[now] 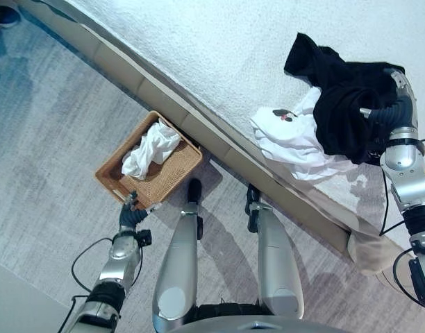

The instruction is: Pick up clothes into the bucket

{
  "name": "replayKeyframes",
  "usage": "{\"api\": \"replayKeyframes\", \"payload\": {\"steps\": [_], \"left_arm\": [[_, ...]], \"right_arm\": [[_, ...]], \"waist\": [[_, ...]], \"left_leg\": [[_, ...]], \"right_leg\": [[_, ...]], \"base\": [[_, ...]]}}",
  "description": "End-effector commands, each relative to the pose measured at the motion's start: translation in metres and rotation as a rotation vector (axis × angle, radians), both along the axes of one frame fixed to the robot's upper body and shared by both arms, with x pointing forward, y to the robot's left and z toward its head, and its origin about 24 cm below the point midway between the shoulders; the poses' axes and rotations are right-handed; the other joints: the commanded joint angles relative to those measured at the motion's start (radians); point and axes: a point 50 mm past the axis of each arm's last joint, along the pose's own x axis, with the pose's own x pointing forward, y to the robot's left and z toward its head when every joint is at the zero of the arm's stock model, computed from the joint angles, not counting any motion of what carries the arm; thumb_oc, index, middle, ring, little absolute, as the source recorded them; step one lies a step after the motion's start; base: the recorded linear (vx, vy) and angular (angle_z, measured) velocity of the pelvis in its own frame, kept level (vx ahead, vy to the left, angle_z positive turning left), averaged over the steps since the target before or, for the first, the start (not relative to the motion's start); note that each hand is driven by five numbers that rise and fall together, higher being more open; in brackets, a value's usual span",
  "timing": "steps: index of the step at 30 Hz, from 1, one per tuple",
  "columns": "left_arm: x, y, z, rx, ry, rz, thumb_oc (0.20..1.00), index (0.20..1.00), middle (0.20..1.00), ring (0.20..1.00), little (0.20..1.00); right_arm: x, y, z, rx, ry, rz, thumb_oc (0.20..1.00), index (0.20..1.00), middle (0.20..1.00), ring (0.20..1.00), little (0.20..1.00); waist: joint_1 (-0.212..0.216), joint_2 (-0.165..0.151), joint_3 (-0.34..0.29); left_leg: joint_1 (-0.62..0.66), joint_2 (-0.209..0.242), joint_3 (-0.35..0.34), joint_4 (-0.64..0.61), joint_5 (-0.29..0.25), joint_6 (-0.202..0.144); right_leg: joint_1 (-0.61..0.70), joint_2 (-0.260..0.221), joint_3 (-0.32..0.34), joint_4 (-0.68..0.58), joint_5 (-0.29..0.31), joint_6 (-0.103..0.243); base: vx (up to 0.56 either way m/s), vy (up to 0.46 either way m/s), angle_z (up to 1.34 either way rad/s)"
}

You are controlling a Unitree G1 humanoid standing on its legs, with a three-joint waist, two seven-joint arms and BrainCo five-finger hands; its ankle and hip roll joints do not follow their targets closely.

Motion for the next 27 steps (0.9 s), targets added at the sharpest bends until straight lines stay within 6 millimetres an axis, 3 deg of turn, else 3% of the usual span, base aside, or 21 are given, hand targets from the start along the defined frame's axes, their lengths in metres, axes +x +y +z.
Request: {"api": "replayKeyframes", "payload": {"steps": [1,7,12,23,24,25,27], "left_arm": [[-0.016,-0.011,-0.013,0.007,0.048,-0.06,1.0,1.0,1.0,1.0,1.0],[-0.021,-0.028,-0.02,-0.034,0.073,-0.125,1.0,1.0,1.0,1.0,1.0],[-0.018,-0.039,-0.022,-0.085,0.087,-0.156,1.0,1.0,1.0,1.0,1.0],[0.004,-0.068,-0.008,-0.136,0.029,-0.255,1.0,1.0,1.0,1.0,1.0],[0.005,-0.069,-0.008,-0.137,0.028,-0.262,1.0,1.0,1.0,1.0,1.0],[0.006,-0.071,-0.008,-0.14,0.029,-0.269,1.0,1.0,1.0,1.0,1.0],[0.009,-0.075,-0.006,-0.153,0.018,-0.273,1.0,1.0,1.0,1.0,1.0]], "right_arm": [[-0.005,-0.023,0.033,-0.113,-0.035,-0.1,1.0,1.0,1.0,1.0,1.0],[0.003,-0.044,0.025,-0.148,0.147,-0.183,1.0,1.0,1.0,1.0,1.0],[0.011,-0.058,0.015,-0.172,0.441,-0.249,1.0,1.0,1.0,1.0,1.0],[0.012,-0.06,-0.001,-0.14,0.57,-0.31,1.0,1.0,1.0,1.0,1.0],[0.012,-0.059,-0.003,-0.146,0.588,-0.309,0.555,0.555,0.555,0.555,0.555],[0.013,-0.059,-0.003,-0.151,0.606,-0.305,0.2,0.2,0.2,0.2,0.2],[0.018,-0.054,0.005,-0.159,0.563,-0.293,0.2,0.2,0.2,0.2,0.2]], "waist": [[0.008,0.069,-0.021],[0.016,0.098,-0.021],[0.032,0.117,-0.021],[0.045,0.158,-0.021],[0.046,0.16,-0.021],[0.045,0.161,-0.021],[0.043,0.162,-0.021]], "left_leg": [[0.025,-0.005,-0.02,-0.063,0.032,-0.009],[0.057,-0.009,-0.046,-0.1,0.054,-0.012],[0.037,-0.013,-0.06,-0.094,0.062,-0.01],[0.005,-0.027,-0.075,-0.104,0.076,-0.007],[0.003,-0.029,-0.078,-0.103,0.077,-0.007],[0.001,-0.031,-0.08,-0.103,0.076,-0.007],[0.0,-0.032,-0.079,-0.102,0.075,-0.007]], "right_leg": [[0.057,-0.02,-0.039,-0.001,-0.024,0.025],[0.069,-0.032,-0.059,0.019,-0.039,0.02],[0.05,-0.037,-0.065,0.034,-0.039,0.014],[0.008,-0.051,-0.063,0.066,-0.049,0.012],[0.007,-0.053,-0.064,0.068,-0.05,0.012],[0.005,-0.054,-0.065,0.071,-0.052,0.011],[0.001,-0.054,-0.06,0.072,-0.052,0.012]], "base": [[0.0,-0.035,0.14],[0.0,-0.048,0.17],[0.0,-0.051,0.13],[0.0,-0.011,0.07],[0.0,-0.015,0.06],[0.0,-0.012,0.03],[0.01,0.0,0.03]]}}
